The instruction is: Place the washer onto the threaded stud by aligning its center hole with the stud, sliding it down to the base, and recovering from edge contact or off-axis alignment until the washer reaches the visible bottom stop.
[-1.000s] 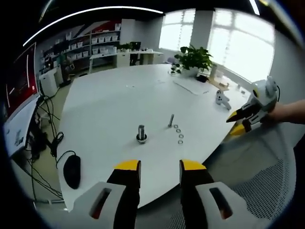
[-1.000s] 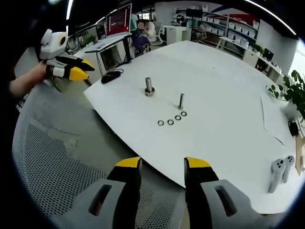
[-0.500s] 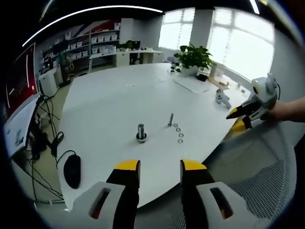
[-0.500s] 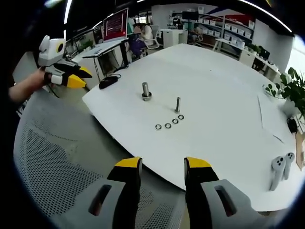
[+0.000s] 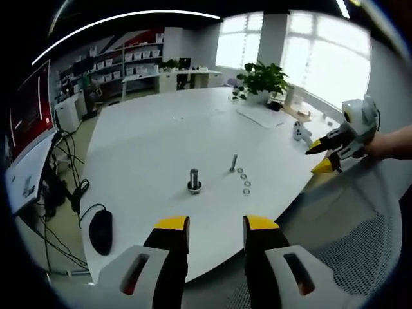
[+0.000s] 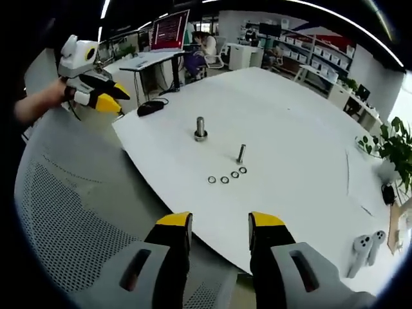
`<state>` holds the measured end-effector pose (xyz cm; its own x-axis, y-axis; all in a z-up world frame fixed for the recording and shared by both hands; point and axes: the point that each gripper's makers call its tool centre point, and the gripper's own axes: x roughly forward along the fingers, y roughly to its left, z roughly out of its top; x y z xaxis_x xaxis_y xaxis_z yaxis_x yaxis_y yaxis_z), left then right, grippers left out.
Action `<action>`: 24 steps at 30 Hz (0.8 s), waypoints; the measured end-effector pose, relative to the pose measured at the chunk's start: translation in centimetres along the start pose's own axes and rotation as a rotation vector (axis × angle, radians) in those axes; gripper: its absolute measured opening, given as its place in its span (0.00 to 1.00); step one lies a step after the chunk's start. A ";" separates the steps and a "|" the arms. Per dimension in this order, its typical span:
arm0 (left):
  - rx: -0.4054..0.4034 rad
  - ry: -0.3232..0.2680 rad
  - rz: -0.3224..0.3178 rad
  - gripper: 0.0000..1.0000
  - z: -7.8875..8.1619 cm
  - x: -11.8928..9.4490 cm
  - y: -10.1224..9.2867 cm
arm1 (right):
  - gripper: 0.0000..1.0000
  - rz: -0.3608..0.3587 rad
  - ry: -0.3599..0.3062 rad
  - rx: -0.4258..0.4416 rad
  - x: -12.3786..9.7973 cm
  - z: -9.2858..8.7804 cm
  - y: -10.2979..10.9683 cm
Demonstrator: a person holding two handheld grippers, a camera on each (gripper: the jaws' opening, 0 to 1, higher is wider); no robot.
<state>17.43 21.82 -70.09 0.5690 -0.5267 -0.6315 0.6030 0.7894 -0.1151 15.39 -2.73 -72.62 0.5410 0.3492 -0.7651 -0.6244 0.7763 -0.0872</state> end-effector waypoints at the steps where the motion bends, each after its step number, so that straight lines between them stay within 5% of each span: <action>1: -0.001 0.001 0.000 0.31 0.0 0.0 0.0 | 0.37 -0.004 0.002 -0.011 0.2 0.2 -0.4; 13: 0.022 0.011 0.007 0.31 -0.3 0.0 -0.1 | 0.37 0.038 0.024 -0.035 5.2 3.1 -0.5; 24: 0.014 0.012 0.008 0.30 -0.3 0.0 0.2 | 0.35 0.119 0.108 -0.095 10.5 2.1 2.6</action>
<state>17.36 22.03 -70.33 0.5676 -0.5163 -0.6413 0.6060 0.7893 -0.0991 20.62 4.02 -79.52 0.3999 0.3730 -0.8372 -0.7331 0.6784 -0.0479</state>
